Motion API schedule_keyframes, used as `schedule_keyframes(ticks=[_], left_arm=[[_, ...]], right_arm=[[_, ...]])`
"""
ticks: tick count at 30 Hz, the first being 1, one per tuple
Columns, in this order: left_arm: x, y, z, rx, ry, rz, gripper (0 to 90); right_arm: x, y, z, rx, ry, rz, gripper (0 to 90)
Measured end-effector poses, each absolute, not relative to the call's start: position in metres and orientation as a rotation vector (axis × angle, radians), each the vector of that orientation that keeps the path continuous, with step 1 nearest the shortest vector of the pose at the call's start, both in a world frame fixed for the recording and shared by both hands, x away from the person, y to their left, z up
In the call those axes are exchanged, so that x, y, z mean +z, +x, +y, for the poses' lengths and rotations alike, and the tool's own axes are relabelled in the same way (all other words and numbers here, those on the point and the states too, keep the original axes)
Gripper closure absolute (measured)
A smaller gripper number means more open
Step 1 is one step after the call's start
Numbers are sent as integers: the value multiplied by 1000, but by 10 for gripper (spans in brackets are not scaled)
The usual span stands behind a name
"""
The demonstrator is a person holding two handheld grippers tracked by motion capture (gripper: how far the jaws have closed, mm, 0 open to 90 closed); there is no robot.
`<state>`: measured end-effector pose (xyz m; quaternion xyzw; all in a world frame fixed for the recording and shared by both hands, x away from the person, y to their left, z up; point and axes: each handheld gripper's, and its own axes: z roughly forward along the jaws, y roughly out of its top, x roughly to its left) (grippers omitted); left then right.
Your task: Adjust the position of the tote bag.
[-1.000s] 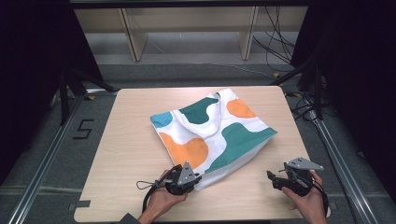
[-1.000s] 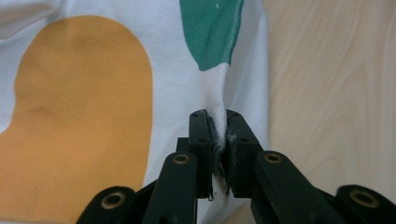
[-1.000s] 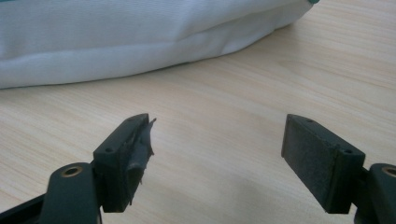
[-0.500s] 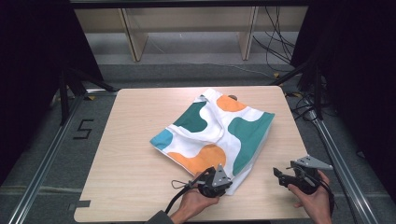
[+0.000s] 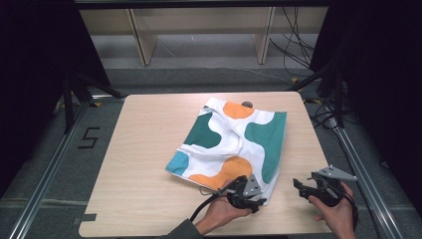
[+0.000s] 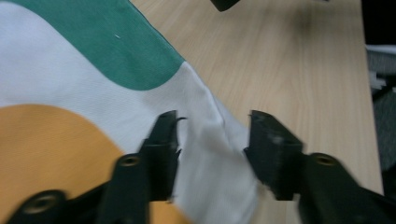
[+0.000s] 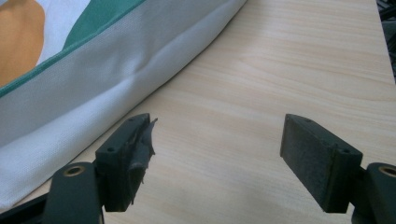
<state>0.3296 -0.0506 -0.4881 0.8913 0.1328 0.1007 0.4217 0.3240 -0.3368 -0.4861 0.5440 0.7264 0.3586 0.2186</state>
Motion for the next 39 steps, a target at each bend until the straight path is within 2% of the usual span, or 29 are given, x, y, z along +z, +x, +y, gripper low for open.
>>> schedule_keyframes(ticks=[3,5,8,14,15,19,22,24,27,29,32,39], left_arm=[[-472,331,-17,243,2222,336,345],[-463,336,7,236,2178,413,311],[-454,349,49,330,2191,517,302],[-457,386,133,481,2116,914,307],[-459,391,147,472,2077,1000,303],[-467,400,178,401,2046,1098,305],[-476,402,181,320,2045,1120,318],[-480,402,180,260,2024,1132,376],[-484,399,178,271,2123,1083,557],[-485,397,179,277,2133,1043,669],[-488,392,179,236,2125,1028,691],[-493,372,168,233,2160,961,733]], right_arm=[[-489,327,-336,997,1464,2030,260],[-488,326,-334,991,1477,2047,259],[-487,325,-335,987,1478,2047,258],[-488,323,-332,1009,1535,2026,258],[-488,324,-332,1008,1528,2028,258],[-488,326,-334,987,1486,2059,258],[-488,327,-333,977,1474,2060,258],[-489,327,-334,980,1444,2056,258],[-488,325,-330,981,1499,2039,258],[-488,326,-332,993,1449,2049,259],[-487,325,-330,996,1431,2046,268],[-476,312,-307,1165,1454,2033,296]])
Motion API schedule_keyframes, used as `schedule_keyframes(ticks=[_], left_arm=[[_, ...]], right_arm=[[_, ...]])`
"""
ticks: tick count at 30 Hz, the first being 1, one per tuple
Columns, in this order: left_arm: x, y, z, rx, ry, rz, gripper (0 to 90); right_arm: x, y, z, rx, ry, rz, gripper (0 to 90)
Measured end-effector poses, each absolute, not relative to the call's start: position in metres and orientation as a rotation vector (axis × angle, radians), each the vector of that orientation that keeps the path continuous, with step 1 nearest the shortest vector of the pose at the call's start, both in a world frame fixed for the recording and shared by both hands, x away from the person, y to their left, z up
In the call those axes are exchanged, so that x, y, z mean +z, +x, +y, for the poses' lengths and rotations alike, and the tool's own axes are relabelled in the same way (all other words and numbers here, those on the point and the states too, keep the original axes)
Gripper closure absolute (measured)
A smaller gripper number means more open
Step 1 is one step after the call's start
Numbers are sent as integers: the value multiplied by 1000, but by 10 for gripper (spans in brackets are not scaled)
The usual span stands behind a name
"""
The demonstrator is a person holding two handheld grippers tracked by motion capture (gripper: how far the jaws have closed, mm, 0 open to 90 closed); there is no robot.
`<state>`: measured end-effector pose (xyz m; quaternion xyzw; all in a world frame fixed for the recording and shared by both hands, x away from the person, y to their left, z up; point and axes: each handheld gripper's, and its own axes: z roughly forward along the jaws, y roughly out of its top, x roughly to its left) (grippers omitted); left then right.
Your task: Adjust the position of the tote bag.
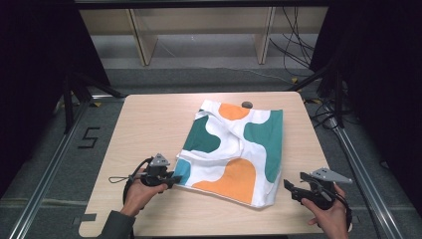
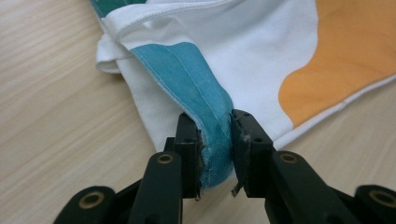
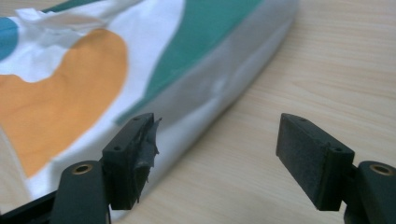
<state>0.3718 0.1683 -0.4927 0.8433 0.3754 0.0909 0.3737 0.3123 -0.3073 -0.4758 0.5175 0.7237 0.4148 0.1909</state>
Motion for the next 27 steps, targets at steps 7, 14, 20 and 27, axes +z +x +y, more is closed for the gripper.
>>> schedule_keyframes(ticks=[7,14,20,27], left_arm=[[-494,355,160,213,2171,910,750],[-492,340,150,209,2173,857,765],[-493,320,121,179,2178,776,769],[-500,304,73,89,2161,702,754]], right_arm=[[-474,309,-280,1222,1424,2129,337],[-485,328,-276,1037,1290,2271,694],[-487,350,-294,988,1283,2241,814],[-485,389,-309,919,1225,2174,837]])
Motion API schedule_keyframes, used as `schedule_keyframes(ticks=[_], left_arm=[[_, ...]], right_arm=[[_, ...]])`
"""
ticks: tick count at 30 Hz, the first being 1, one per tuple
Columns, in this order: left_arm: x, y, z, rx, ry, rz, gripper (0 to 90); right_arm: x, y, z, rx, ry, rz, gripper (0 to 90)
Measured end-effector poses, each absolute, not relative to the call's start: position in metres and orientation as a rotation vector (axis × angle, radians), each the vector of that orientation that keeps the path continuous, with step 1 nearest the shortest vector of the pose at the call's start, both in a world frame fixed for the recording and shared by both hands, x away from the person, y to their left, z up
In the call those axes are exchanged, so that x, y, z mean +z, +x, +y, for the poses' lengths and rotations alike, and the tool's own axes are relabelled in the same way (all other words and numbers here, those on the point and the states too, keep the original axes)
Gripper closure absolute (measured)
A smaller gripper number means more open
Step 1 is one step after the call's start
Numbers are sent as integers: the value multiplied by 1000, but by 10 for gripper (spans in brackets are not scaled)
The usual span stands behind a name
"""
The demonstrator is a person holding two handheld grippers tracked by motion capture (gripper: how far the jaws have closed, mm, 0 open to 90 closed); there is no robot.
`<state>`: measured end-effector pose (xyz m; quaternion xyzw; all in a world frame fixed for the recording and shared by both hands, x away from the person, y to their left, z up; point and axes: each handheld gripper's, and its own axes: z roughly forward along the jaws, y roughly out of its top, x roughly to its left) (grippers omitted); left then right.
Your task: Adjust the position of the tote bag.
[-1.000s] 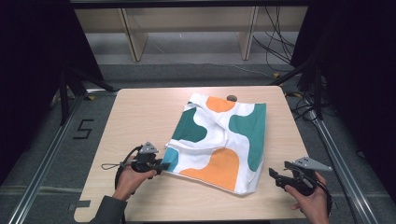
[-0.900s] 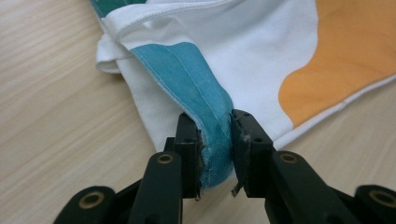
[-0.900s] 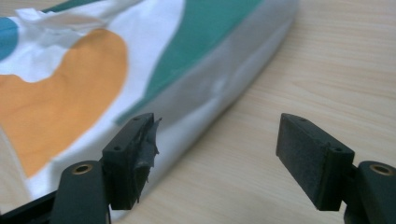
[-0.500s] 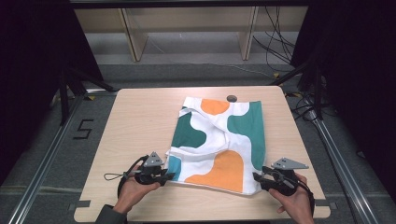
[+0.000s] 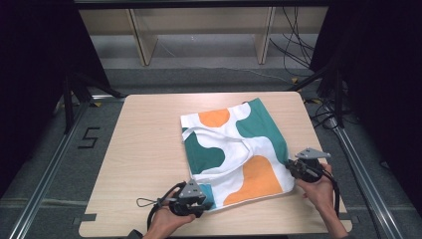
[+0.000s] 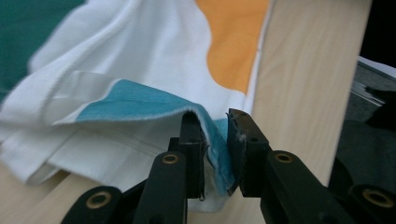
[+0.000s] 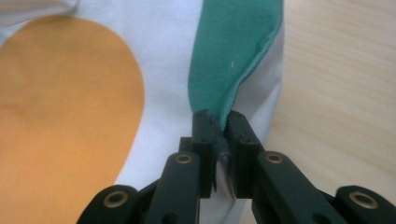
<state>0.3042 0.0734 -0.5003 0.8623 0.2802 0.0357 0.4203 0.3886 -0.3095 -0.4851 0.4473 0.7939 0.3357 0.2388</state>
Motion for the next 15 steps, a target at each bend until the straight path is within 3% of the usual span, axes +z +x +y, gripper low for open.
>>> schedule_keyframes(ticks=[10,11,12,15], left_arm=[[-507,305,-5,30,2143,585,749],[-507,307,-11,10,2156,558,725],[-507,308,-16,-19,2157,517,725],[-507,304,-21,-29,2134,497,581]], right_arm=[[-479,434,-328,826,1182,2115,849],[-478,436,-331,844,1242,2077,723],[-478,436,-331,844,1242,2077,723],[-473,433,-333,845,1319,2012,536]])
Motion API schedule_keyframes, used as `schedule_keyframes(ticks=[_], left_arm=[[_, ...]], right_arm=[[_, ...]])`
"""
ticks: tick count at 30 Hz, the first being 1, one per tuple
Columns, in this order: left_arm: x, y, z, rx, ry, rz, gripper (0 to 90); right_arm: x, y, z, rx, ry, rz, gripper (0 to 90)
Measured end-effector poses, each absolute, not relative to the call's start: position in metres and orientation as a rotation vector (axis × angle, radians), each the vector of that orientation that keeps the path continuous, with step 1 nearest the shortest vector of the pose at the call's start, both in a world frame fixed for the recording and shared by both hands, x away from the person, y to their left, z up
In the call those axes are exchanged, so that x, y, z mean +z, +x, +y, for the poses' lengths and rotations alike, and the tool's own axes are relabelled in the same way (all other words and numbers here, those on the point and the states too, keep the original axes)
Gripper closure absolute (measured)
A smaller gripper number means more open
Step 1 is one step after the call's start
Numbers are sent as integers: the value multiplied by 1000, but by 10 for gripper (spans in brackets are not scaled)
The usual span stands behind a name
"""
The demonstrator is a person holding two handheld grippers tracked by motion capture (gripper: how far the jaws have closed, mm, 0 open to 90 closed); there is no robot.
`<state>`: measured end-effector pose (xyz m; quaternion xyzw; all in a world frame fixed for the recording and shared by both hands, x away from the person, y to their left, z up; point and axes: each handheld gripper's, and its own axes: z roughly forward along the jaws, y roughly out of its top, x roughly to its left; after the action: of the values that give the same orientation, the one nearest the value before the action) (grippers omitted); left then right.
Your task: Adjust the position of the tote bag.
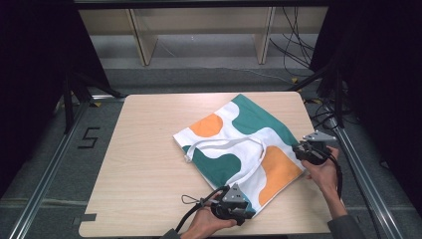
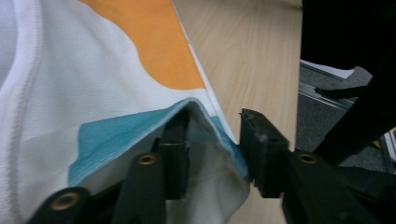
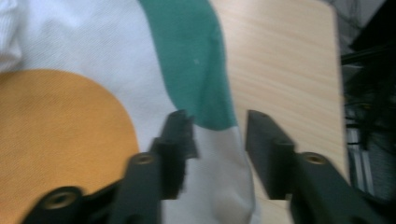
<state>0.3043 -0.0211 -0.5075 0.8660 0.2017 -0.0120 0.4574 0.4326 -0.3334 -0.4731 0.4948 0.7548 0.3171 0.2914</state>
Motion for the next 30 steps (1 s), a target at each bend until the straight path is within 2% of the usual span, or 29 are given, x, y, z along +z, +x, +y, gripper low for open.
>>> schedule_keyframes(ticks=[4,6,10,14,16,23,30], left_arm=[[-492,298,1,15,2107,570,317],[-483,297,20,88,2065,597,285],[-476,307,55,220,2014,668,278],[-476,323,97,394,2052,759,277],[-479,328,114,424,2038,815,267],[-490,339,159,467,2033,969,238],[-496,350,178,477,2010,1059,183]], right_arm=[[-450,404,-322,945,1284,2000,402],[-445,393,-313,988,1316,2022,393],[-443,378,-289,1123,1249,2147,366],[-449,366,-254,1150,1170,2268,343],[-451,355,-234,1131,1113,2344,319],[-458,334,-210,1144,1033,2431,299],[-467,308,-188,1132,966,2497,279]])
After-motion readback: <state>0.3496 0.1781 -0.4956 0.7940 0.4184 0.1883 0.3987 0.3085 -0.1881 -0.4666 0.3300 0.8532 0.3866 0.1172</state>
